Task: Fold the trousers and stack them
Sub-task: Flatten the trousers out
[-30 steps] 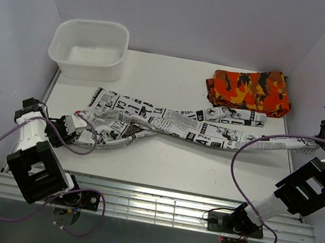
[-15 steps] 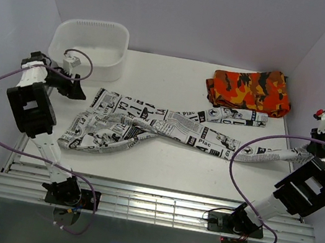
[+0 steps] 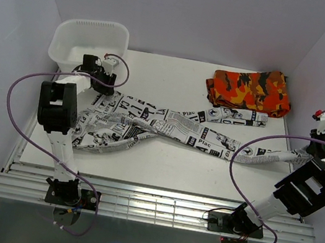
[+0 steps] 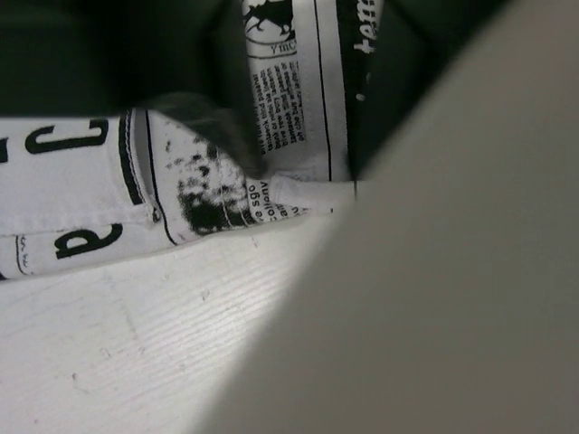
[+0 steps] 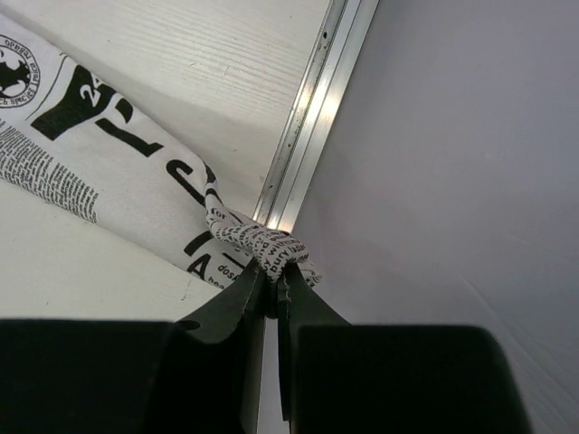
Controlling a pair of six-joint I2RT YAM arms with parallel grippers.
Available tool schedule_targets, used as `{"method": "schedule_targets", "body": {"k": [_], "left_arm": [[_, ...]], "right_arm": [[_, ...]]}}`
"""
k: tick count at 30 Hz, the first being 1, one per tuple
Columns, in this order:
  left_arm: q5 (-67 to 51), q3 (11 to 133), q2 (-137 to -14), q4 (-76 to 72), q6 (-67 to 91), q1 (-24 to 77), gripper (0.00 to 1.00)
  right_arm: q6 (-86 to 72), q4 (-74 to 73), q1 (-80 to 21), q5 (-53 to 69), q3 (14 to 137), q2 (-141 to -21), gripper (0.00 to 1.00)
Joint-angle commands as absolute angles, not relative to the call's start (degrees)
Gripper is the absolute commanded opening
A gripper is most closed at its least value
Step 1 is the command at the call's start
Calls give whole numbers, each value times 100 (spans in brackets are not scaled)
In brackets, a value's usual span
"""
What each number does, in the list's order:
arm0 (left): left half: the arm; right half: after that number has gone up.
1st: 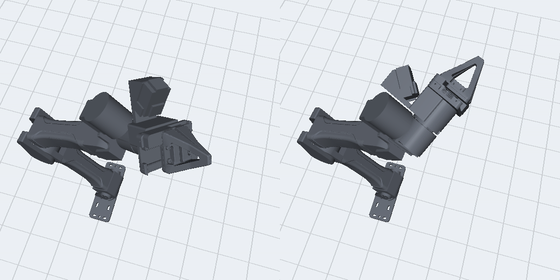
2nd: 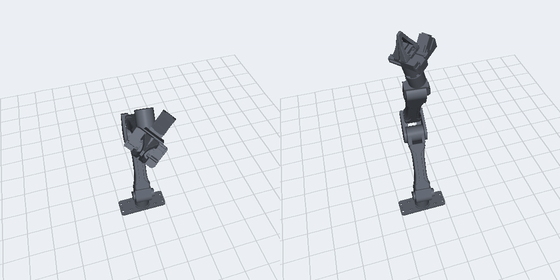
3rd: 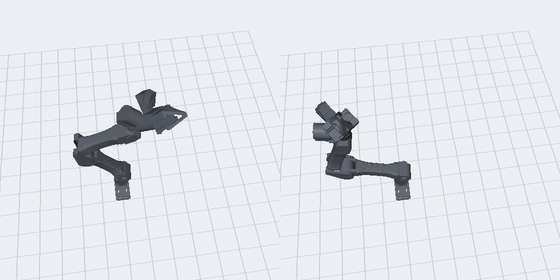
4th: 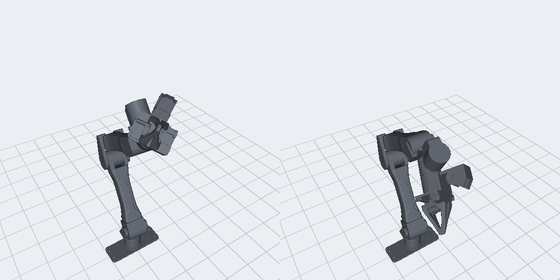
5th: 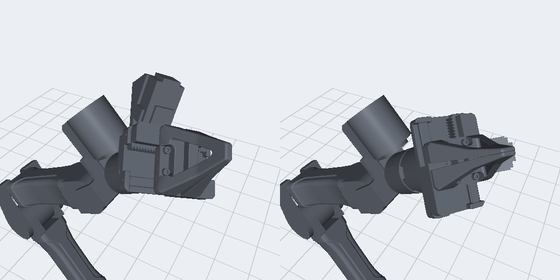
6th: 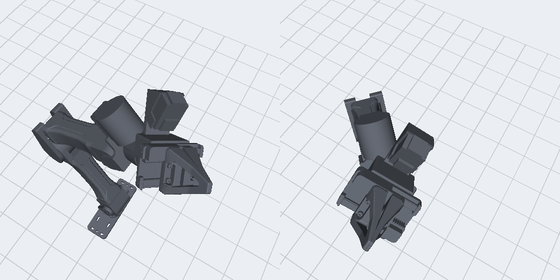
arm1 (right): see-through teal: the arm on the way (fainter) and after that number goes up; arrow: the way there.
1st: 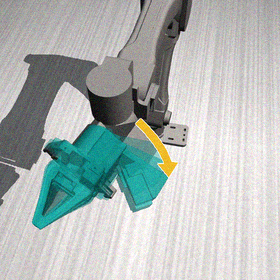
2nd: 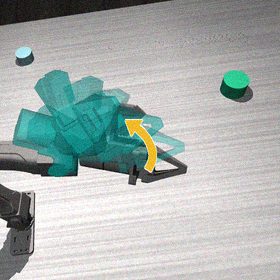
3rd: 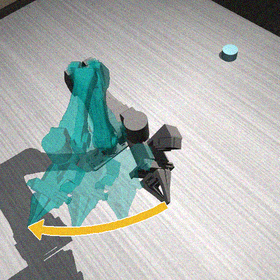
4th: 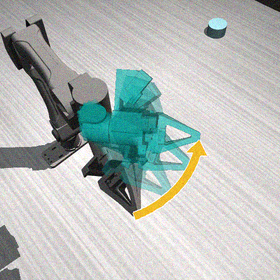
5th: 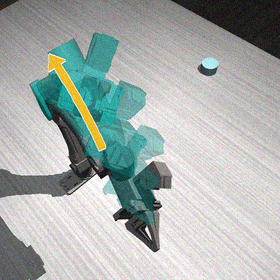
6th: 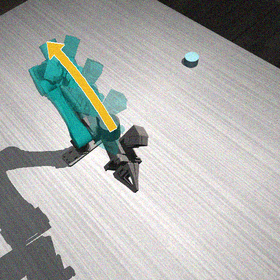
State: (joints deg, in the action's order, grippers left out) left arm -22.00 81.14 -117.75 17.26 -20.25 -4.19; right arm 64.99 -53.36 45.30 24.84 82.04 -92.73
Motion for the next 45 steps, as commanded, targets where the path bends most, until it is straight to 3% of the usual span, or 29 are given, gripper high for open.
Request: {"method": "schedule_targets", "body": {"k": [1, 3, 4, 6, 7, 14, 20, 32, 36, 38, 41, 45], "left_arm": [[-1810, 7841, -11752, 1468, -1933, -316, 47], [-1968, 7639, -11620, 1590, -2012, -316, 30], [-2221, 7568, -11367, 1756, -2047, -325, 14], [-2416, 7236, -10962, 1828, -2092, -334, 1], [-2539, 7129, -10429, 1872, -2118, -343, 0], [-3471, 6496, -7618, 2311, -2618, -553, 0], [-3331, 6127, -5366, 2119, -2242, -1019, 0], [-1602, 6679, -3920, 2232, -1565, -1151, 0], [-1152, 6908, -3964, 2355, -1547, -1143, 0], [-959, 6873, -4086, 2294, -1538, -1143, 0], [-739, 6663, -4358, 2005, -1529, -1143, 0], [-519, 6381, -4946, 1548, -1547, -1143, 0]], "right_arm": [[6486, -5300, 4588, 2663, 8525, -9106, 8], [6504, -5274, 4597, 2672, 8508, -9018, 8], [6495, -5273, 4605, 2689, 8517, -8965, 8], [6495, -5273, 4640, 2716, 8543, -8912, 8], [6513, -5265, 4710, 2716, 8552, -8851, 8], [6653, -5300, 5474, 3250, 8754, -8622, 8], [6820, -5388, 6388, 4067, 8894, -8341, 8], [6144, -5318, 6856, 5685, 9492, -8174, 8], [5688, -4845, 6163, 5687, 9133, -8051, 8], [4945, -3906, 5654, 5161, 8547, -7823, 8], [4073, -2328, 4076, 4151, 7799, -7576, 8], [3534, -1460, 2665, 2868, 8172, -8242, 8]]}}
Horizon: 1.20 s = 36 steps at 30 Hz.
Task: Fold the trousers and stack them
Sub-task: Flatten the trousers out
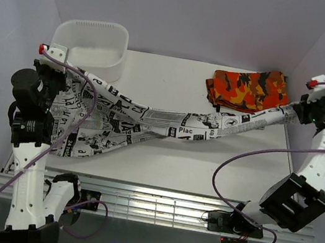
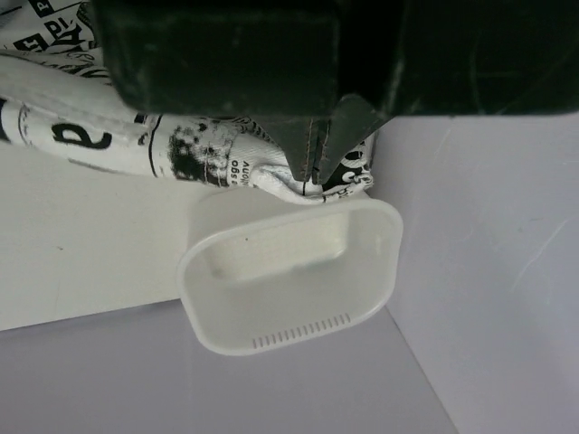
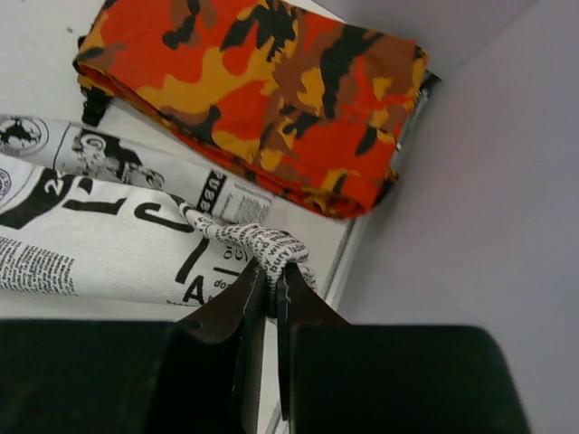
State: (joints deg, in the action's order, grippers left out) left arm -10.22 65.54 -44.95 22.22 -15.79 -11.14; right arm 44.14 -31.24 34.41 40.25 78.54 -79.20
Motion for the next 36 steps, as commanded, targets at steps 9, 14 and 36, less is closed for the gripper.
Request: {"method": "schedule_targets", "body": {"k": [9, 14, 36], "left_arm": [[-536, 6284, -6713, 599, -1362, -1450, 0], [-764, 6810, -7776, 1053, -1301, -1634, 24], [-2926, 6732, -8085, 4885, -2636, -3514, 66]], "right_arm": [[3048, -2598, 1671, 1645, 11651, -11695, 8], [3594, -3664, 1555, 1248, 11621, -11919, 83], [3244, -3921, 2136, 2294, 9220, -11759, 83]]}}
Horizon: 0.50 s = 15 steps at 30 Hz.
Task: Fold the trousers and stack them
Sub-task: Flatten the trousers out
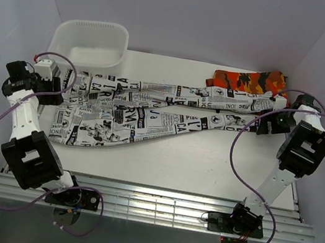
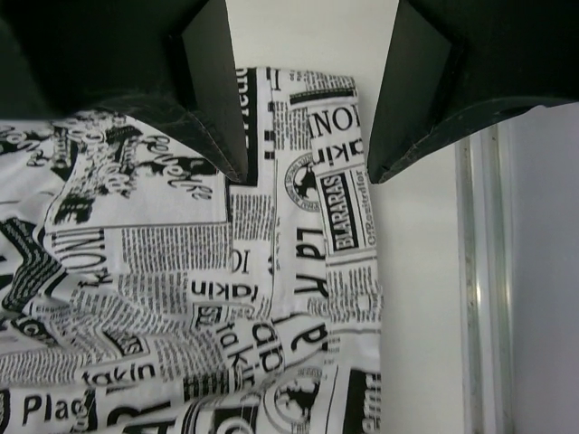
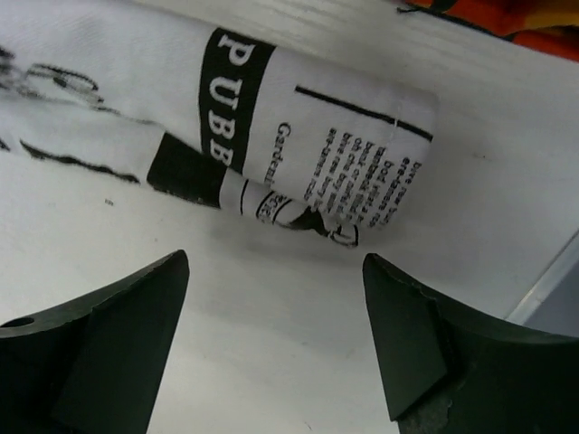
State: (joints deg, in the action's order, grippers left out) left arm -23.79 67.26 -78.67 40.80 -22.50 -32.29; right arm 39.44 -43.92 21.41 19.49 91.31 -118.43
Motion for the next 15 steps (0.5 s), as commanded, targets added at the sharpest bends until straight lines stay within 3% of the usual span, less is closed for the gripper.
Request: {"method": "schedule_targets", "body": {"k": [1, 3, 6, 7, 9, 14, 15], "left_arm": [[-2979, 6767, -8199, 5035, -2724, -3585, 67], [-3058, 6829, -8516, 5387, -2979, -3796, 68], [-3006, 6969, -8867, 5844, -3357, -4051, 70], [-2997, 7013, -8938, 5949, -3471, -4095, 70], [-2857, 7075, -9123, 6292, -3796, -4157, 72], [-2716, 6953, -9456, 6425, -4078, -4175, 71], [-2672, 6865, -9631, 6286, -4026, -4175, 67]], "right_arm": [[3130, -3624, 2127, 2294, 9081, -11777, 84], [2953, -3463, 2057, 2285, 8992, -11899, 82], [2918, -3358, 1986, 2425, 8965, -12032, 60], [2918, -3331, 1995, 2608, 8947, -12024, 40], [3067, -3375, 1986, 2768, 8895, -11866, 8], [3910, -3393, 2292, 2873, 8045, -10690, 8], [4294, -3427, 2459, 2996, 7885, -10183, 8]]}}
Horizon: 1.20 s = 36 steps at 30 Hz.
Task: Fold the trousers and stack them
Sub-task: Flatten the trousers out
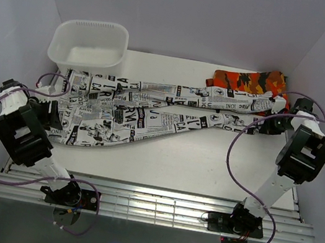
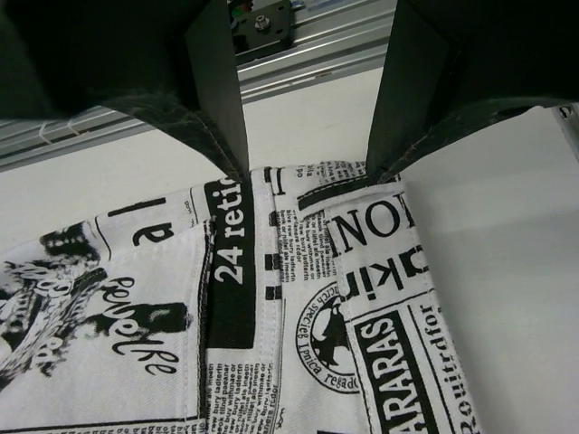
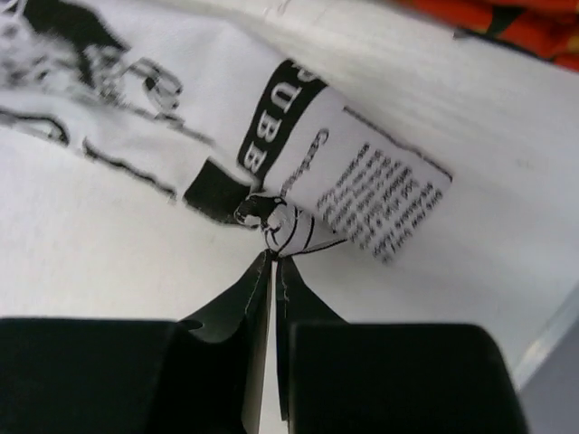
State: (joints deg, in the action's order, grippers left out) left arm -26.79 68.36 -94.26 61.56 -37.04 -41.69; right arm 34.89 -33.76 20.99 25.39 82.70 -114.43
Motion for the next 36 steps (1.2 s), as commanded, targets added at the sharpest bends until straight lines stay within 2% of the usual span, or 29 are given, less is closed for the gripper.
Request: {"method": "schedule_targets", "body": {"k": [1, 3, 4, 5, 8, 9, 13, 16, 18, 19, 21, 22, 24, 28, 29, 30, 31, 32, 35, 36], "left_arm": [[-2654, 6864, -9737, 6284, -3973, -4175, 64], [-2672, 6838, -9966, 6083, -3876, -4175, 53], [-2707, 6873, -10089, 6030, -3763, -4175, 45], [-2733, 6925, -10307, 5934, -3718, -4166, 30], [-2716, 7259, -10633, 5766, -3586, -4166, 10], [-2664, 7477, -10704, 5696, -3560, -4175, 0], [-2523, 8014, -10968, 5616, -3533, -4210, 0], [-2470, 8261, -11100, 5581, -3542, -4210, 0], [-2391, 8332, -11153, 5581, -3586, -4210, 0], [-2356, 8358, -11197, 5572, -3621, -4210, 0], [-2242, 8376, -11206, 5467, -3665, -4210, 0], [-2172, 8367, -11206, 5415, -3709, -4210, 0], [-2162, 8367, -11232, 5370, -3735, -4210, 0], [-2206, 8411, -11329, 5379, -3779, -4201, 0], [-2310, 8402, -11312, 5440, -3858, -4201, 3], [-2399, 8359, -11303, 5501, -3928, -4201, 11], [-2452, 8324, -11268, 5537, -3981, -4201, 21], [-2617, 8280, -11181, 5642, -4068, -4201, 40], [-2742, 8069, -11022, 5800, -4140, -4192, 65], [-2890, 8051, -10943, 5905, -4201, -4184, 77]], "right_arm": [[4515, -3410, 2461, 3014, 7718, -9934, 8], [5016, -3428, 2680, 3102, 7237, -9233, 8], [5523, -3410, 2742, 3129, 7086, -9046, 8], [5763, -3410, 2794, 3103, 6945, -8853, 8], [6580, -3358, 2874, 2761, 6531, -8429, 8], [6670, -3297, 2926, 2673, 6452, -8394, 8], [7048, -3480, 3225, 2671, 6512, -8499, 8], [7697, -4312, 3287, 2524, 6583, -8639, 9], [7962, -4947, 3278, 2278, 6600, -8840, 21], [7963, -5027, 3296, 1963, 6609, -8894, 39], [7989, -5263, 3567, 1907, 6828, -9043, 66], [8015, -5378, 3664, 2046, 6986, -9105, 86], [7946, -5859, 3805, 2205, 7633, -9402, 91], [7561, -6625, 3718, 2872, 8715, -10010, 91], [7480, -6670, 3570, 2909, 8849, -10124, 90], [7401, -6688, 3473, 2918, 8938, -10343, 90], [7322, -6584, 3376, 2874, 9008, -10432, 89], [7260, -6505, 3184, 2831, 8991, -10502, 88], [7338, -6049, 2806, 2523, 8719, -10670, 88], [7391, -5969, 2734, 2462, 8667, -10740, 88]]}}
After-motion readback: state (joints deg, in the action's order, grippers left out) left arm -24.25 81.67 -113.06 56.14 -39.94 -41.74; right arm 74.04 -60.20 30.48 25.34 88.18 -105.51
